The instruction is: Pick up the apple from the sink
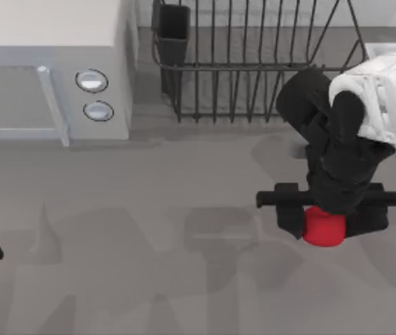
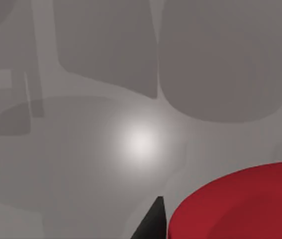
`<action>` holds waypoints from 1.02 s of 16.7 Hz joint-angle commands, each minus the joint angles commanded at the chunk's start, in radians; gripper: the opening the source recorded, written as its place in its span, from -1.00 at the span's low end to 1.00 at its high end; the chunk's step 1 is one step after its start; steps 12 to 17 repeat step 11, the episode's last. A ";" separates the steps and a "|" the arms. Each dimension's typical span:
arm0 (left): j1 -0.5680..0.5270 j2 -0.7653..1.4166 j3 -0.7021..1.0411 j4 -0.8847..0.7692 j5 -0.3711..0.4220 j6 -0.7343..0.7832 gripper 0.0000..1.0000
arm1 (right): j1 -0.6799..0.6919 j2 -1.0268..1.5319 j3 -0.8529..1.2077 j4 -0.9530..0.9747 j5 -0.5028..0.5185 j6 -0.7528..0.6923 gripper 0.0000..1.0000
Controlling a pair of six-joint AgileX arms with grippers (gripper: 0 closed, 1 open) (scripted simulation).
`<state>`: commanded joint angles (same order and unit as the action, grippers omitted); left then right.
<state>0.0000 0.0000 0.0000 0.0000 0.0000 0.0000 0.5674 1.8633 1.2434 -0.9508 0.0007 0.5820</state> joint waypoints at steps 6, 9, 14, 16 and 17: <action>0.000 0.000 0.000 0.000 0.000 0.000 1.00 | 0.000 0.000 0.000 0.000 0.000 0.000 1.00; 0.000 0.000 0.000 0.000 0.000 0.000 1.00 | 0.000 0.000 0.000 0.000 0.000 0.000 1.00; 0.000 0.000 0.000 0.000 0.000 0.000 1.00 | 0.000 0.000 0.000 0.000 0.000 0.000 1.00; 0.000 0.000 0.000 0.000 0.000 0.000 1.00 | 0.000 0.000 0.000 0.000 0.000 0.000 1.00; 0.000 0.000 0.000 0.000 0.000 0.000 1.00 | 0.000 0.000 0.000 0.000 0.000 0.000 1.00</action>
